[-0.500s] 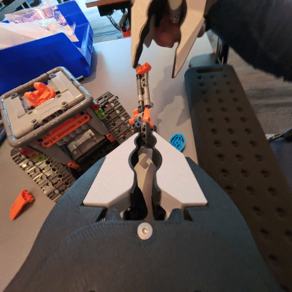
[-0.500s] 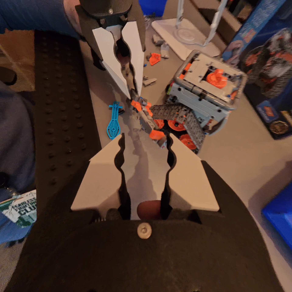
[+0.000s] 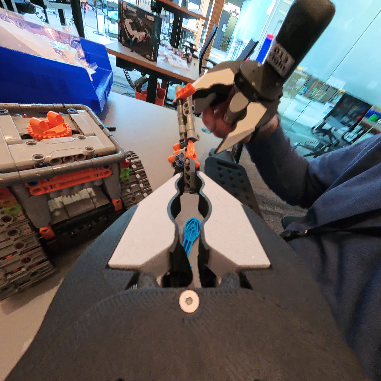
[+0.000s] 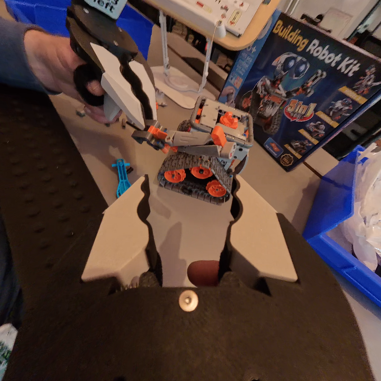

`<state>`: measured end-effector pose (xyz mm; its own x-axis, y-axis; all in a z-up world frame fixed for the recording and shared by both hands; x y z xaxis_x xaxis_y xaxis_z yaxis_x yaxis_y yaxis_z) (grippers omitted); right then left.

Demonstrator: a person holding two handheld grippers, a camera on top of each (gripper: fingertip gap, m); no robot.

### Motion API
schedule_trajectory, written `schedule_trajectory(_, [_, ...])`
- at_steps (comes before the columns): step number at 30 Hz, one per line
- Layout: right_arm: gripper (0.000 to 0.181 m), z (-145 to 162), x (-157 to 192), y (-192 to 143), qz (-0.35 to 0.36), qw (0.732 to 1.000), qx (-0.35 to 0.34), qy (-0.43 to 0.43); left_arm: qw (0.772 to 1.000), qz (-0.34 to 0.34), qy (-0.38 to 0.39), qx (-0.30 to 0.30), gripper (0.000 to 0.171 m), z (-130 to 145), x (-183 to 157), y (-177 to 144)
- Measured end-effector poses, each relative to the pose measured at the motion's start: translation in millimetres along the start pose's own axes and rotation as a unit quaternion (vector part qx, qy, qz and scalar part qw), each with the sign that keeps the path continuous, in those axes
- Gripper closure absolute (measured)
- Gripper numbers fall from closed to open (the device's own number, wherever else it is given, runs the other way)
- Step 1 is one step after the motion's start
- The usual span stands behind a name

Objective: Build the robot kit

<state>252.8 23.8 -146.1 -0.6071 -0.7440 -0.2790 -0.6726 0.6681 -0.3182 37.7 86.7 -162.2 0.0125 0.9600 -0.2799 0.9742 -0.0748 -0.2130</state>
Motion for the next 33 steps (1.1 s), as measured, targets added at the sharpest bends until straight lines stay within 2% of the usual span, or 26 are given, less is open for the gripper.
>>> schedule_trajectory(5, [0.109, -9.0, 15.8, 16.3, 0.041, 0.999, -0.033, 0.012, 0.999, 0.014, -0.031, -0.034, 0.164, -4.3, -3.9, 2.5])
schedule_trajectory(12, [0.137, -21.9, 28.1, 31.6, 0.068, 0.994, -0.07, -0.037, 0.997, 0.022, -0.042, -0.061, 0.163, -9.0, -6.9, -1.5])
schedule_trajectory(15, [0.155, -26.5, 33.4, 33.2, 0.066, 0.991, -0.095, -0.063, 0.995, 0.03, -0.055, -0.079, 0.164, -12.2, -6.5, -5.5])
schedule_trajectory(17, [0.155, -28.6, 35.6, 35.5, 0.069, 0.989, -0.1, -0.079, 0.994, 0.031, -0.058, -0.083, 0.164, -12.6, -6.7, -6.5])
schedule_trajectory(23, [0.139, -31.7, 39.3, 40.5, 0.072, 0.986, -0.101, -0.111, 0.992, 0.033, -0.069, -0.099, 0.163, -15.8, -4.6, -12.7])
schedule_trajectory(26, [0.143, -32.8, 38.3, 39.2, 0.074, 0.984, -0.103, -0.123, 0.991, 0.034, -0.074, -0.109, 0.164, -17.5, -3.8, -15.3])
schedule_trajectory(29, [0.154, -35.0, 39.4, 34.8, 0.074, 0.98, -0.125, -0.139, 0.99, 0.038, -0.076, -0.111, 0.163, -18.2, -4.2, -16.3])
schedule_trajectory(33, [0.159, -33.6, 36.9, 31.8, 0.062, 0.98, -0.142, -0.125, 0.99, 0.035, -0.073, -0.116, 0.164, -20.3, -4.9, -18.4])
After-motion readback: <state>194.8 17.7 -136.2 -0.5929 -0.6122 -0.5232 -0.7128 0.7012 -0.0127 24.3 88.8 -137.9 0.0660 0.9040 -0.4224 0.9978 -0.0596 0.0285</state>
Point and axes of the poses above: each gripper's, where its closed fingertips meet, y out along the fingers, z out of its underside, x = y × z across the jaws, the point moved 9 cm from there along -y, back along the fingers, and after that the axes turned 1 degree about -x, right-handed, at the moved point
